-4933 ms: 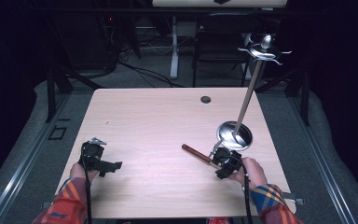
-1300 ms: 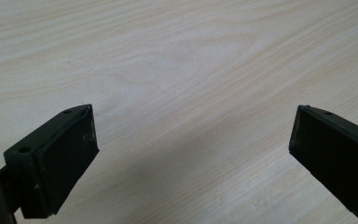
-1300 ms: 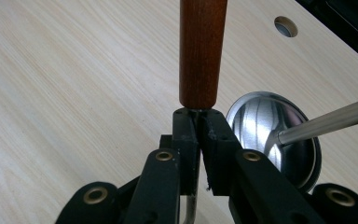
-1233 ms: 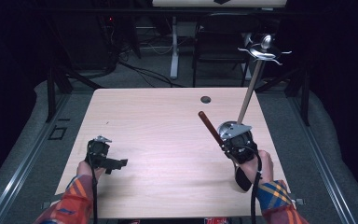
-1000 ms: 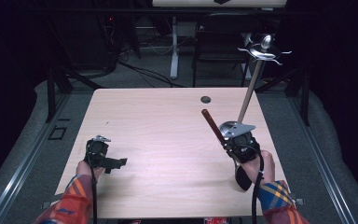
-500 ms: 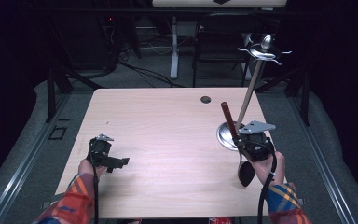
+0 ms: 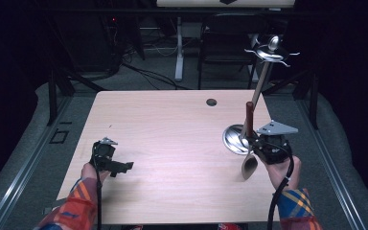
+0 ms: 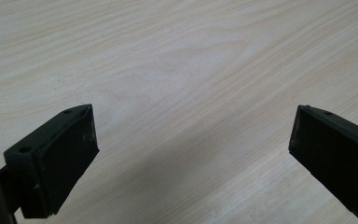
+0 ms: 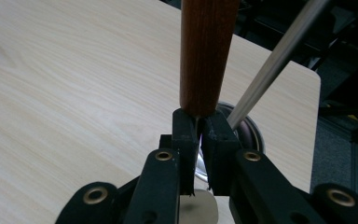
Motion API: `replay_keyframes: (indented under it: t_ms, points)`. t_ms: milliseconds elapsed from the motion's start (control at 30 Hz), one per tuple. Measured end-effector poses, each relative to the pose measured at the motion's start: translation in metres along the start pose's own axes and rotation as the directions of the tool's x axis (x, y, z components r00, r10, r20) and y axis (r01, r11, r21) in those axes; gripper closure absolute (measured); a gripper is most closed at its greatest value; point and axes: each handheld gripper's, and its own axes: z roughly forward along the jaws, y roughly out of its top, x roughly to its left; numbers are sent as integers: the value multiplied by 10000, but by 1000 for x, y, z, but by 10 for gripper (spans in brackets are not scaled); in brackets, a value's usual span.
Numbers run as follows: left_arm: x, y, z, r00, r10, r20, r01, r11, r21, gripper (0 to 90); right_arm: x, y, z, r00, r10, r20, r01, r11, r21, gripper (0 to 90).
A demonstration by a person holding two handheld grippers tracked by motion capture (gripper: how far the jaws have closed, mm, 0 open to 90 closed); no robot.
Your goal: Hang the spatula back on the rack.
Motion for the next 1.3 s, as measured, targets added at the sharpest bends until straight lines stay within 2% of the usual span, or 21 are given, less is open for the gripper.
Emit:
replay_keyframes:
  t_ms: [100, 167, 200, 267, 533, 933, 1167, 1300]
  points:
    - [1, 0, 0, 10000, -46, 10, 46, 10000, -1, 10, -4, -2, -1, 9998, 161, 120, -158, 9997, -184, 842]
    - [0, 0, 3, 9999, -114, 85, 114, 9999, 36, 11, -10, -2, -3, 9982, 564, 201, -553, 9971, -517, 842]
    - [0, 0, 5, 9999, -71, 91, 70, 9999, 100, 11, -10, -2, -3, 9982, 564, 201, -553, 9971, -517, 842]
    - [-1, -1, 4, 9999, -58, 149, 56, 9999, 111, 10, -14, -2, -4, 9958, 903, 156, -888, 9929, -787, 842]
    - [-3, 0, -1, 10000, 36, 5, -36, 9998, -181, 11, -20, 2, -7, 9937, 1016, 466, -962, 9898, -1054, 842]
    - [2, -2, -3, 10000, -33, 24, 33, 9998, -195, 11, -34, 4, -7, 9908, 1127, 751, -1035, 9877, -1170, 842]
    - [3, -3, -3, 10000, -76, -11, 75, 9998, -209, 11, -47, 6, -8, 9857, 1374, 975, -1237, 9832, -1342, 842]
    - [3, -3, -4, 10000, -82, -28, 81, 9997, -217, 11, -51, 7, -9, 9846, 1457, 962, -1312, 9810, -1427, 842]
